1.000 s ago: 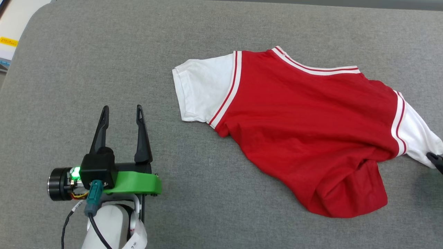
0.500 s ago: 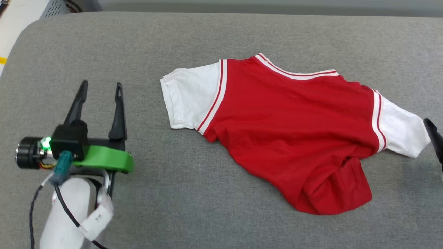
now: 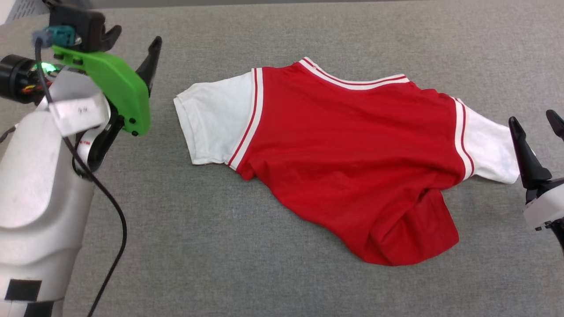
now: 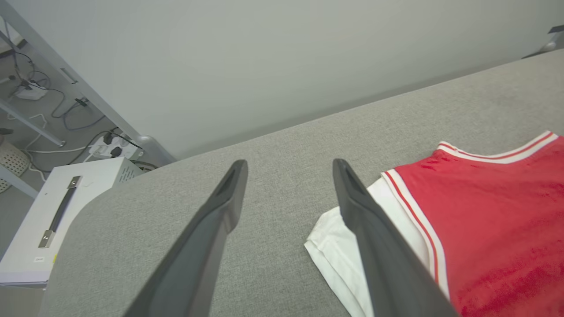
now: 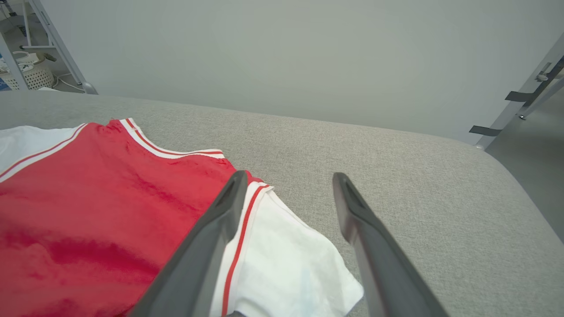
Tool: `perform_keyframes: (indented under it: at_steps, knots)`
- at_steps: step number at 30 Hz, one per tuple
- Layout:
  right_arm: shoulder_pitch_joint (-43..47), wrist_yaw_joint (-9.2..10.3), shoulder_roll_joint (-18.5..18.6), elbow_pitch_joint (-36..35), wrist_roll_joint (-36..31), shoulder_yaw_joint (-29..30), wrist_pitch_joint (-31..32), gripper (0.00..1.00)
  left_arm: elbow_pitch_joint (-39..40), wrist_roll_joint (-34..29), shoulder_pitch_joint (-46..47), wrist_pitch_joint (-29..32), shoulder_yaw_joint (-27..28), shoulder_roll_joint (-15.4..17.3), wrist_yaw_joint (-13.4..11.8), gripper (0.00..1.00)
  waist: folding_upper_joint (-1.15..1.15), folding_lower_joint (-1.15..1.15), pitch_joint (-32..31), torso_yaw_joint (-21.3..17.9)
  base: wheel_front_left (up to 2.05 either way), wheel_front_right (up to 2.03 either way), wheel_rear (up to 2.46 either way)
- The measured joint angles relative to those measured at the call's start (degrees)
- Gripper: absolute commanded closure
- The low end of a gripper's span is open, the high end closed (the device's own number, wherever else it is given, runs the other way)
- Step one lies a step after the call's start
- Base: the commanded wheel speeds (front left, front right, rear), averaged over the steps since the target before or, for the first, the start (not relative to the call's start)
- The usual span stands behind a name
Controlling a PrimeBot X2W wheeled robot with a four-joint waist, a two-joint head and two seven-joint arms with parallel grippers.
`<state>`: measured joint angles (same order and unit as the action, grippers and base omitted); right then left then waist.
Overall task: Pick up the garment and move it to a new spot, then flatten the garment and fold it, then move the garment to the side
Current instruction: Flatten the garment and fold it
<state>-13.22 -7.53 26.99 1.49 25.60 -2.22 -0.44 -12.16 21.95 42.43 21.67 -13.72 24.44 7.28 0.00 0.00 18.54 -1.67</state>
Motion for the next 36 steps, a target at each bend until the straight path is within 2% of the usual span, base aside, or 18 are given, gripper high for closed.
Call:
perform_keyframes:
  at_steps: [2,6,11,16,24,25,26,31,36]
  knots:
    - [0.24,0.00,-0.97,-1.81,-0.93,0.33,0.79,0.00,-1.15,4.57,3.19,7.00,-3.56,1.43,0.04,0.00,0.00,0.00,0.91,-0.38,0.00,0.00,0.00]
    - [0.24,0.00,-2.27,-3.76,-2.30,0.32,1.76,0.00,-5.34,11.34,8.35,17.75,-7.33,3.53,0.04,0.00,0.00,0.00,2.83,-1.16,0.00,0.00,0.00]
    - [-0.53,0.00,-3.13,-4.09,-2.54,-0.60,2.32,0.00,-10.77,16.61,12.29,25.90,-10.53,4.46,0.04,0.00,0.00,0.00,5.48,-2.49,0.00,0.00,0.00]
    - [-3.08,0.00,-3.14,-3.77,-2.68,-1.79,2.21,0.00,-14.26,17.50,15.03,28.93,-15.60,5.65,0.04,0.00,0.00,0.00,8.52,-3.89,0.00,0.00,0.00]
    - [-4.66,0.00,-2.67,-1.33,-2.05,-3.66,1.19,0.00,-17.89,17.74,17.79,29.14,-22.56,8.11,0.04,0.00,0.00,0.00,11.41,-5.67,0.00,0.00,0.00]
    - [-4.66,0.00,-2.43,-1.01,-1.85,-3.70,1.12,0.00,-18.15,18.71,17.91,28.94,-23.02,8.39,0.04,0.78,0.00,0.00,11.32,-5.73,0.00,0.00,0.00]
    - [-4.67,0.00,-2.10,-0.85,-1.58,-3.71,0.77,0.00,-18.39,19.40,17.94,28.26,-23.58,8.69,0.04,1.00,0.00,0.00,11.16,-5.74,0.00,0.00,0.00]
    - [-5.26,0.00,-0.48,-0.59,-0.52,-2.71,-0.35,0.00,-18.72,20.89,17.17,21.06,-25.24,9.05,0.07,1.00,0.00,0.00,9.40,-5.34,0.00,0.00,0.00]
    - [-6.68,0.00,4.37,-1.19,0.11,-0.37,0.79,0.00,-17.63,22.46,15.57,14.17,-25.10,10.21,0.07,1.00,0.00,0.00,6.75,-3.69,0.00,0.00,0.00]
